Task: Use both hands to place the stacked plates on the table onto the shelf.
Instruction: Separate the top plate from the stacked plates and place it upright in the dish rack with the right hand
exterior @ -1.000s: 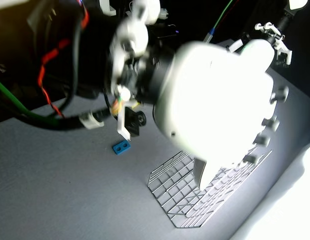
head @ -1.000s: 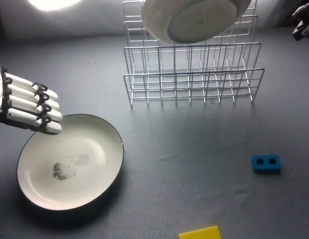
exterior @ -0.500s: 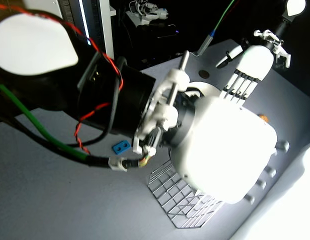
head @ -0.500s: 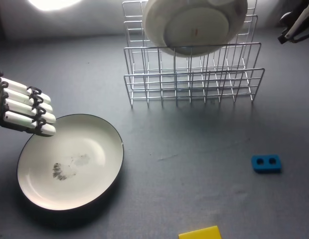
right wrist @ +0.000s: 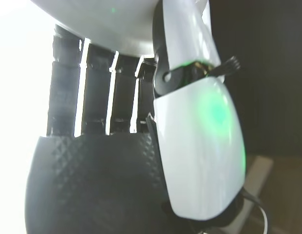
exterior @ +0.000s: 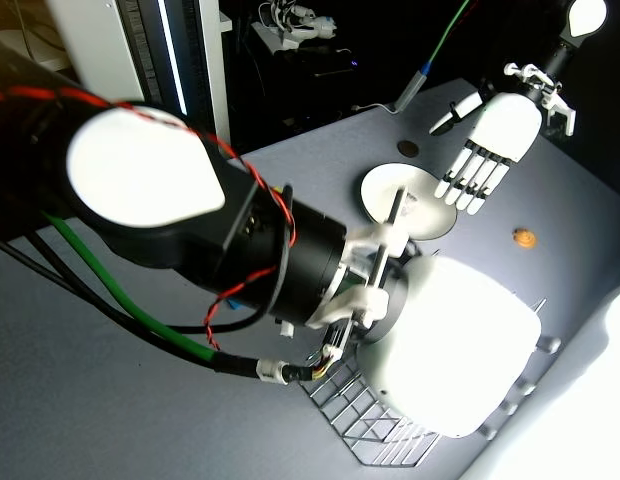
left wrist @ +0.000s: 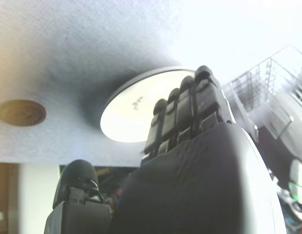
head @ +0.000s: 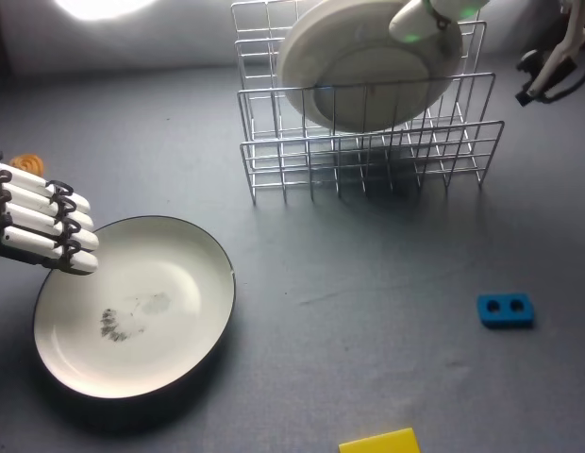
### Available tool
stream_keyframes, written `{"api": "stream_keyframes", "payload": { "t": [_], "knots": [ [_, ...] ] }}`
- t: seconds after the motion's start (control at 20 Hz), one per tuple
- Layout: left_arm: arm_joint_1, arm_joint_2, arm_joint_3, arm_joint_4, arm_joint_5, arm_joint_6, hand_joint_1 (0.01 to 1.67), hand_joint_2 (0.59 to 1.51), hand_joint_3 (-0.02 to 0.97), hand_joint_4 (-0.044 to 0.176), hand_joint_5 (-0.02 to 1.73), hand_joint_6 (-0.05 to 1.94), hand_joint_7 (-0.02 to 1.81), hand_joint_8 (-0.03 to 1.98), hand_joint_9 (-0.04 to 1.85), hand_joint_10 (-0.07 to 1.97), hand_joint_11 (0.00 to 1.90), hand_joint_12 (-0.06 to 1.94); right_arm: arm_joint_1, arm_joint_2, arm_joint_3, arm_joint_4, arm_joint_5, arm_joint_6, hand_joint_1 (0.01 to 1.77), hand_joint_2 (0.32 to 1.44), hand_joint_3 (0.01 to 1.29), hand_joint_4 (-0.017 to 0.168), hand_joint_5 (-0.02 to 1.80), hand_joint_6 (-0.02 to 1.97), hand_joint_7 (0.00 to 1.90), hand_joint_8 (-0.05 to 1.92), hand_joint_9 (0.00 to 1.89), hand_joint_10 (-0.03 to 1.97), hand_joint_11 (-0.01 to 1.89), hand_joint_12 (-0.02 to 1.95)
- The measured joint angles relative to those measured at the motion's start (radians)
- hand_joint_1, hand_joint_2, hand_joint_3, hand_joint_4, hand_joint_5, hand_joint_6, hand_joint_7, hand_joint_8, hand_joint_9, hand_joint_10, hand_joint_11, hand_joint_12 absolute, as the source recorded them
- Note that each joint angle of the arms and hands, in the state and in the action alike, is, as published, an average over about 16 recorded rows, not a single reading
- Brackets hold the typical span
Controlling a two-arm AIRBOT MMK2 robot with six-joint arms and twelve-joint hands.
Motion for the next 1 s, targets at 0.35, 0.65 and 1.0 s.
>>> {"api": "stream_keyframes", "payload": {
  "t": [0.35, 0.65, 1.0],
  "knots": [
    [0.019, 0.000, 0.000, 0.001, 0.001, -0.002, 0.02, 1.149, 0.017, 0.002, 0.02, 0.01, 0.01, -0.01, 0.02, 0.00, 0.01, 0.00, -0.028, -0.022, 0.019, 0.014, -0.026, 0.018, 1.35, 1.02, 0.01, -0.008, 0.78, 1.00, 0.98, 0.90, 1.04, 0.92, 0.95, 0.96],
    [0.038, -0.002, 0.001, -0.002, 0.004, -0.005, 0.02, 1.156, 0.016, 0.002, 0.02, 0.01, 0.01, -0.01, 0.00, -0.01, 0.01, 0.00, -0.027, -0.020, 0.006, 0.024, -0.050, 0.013, 1.28, 1.05, 0.01, -0.005, 0.78, 0.69, 0.97, 0.60, 1.02, 0.64, 0.82, 1.05],
    [0.061, -0.008, 0.002, -0.003, 0.006, -0.016, 0.02, 1.158, 0.016, 0.001, 0.02, 0.01, 0.01, -0.01, -0.01, -0.02, 0.01, 0.00, 0.008, 0.005, -0.026, -0.013, -0.055, -0.052, 1.17, 1.08, 0.01, -0.003, 0.78, 0.28, 0.97, 0.21, 1.00, 0.26, 0.68, 1.14]
  ]
}}
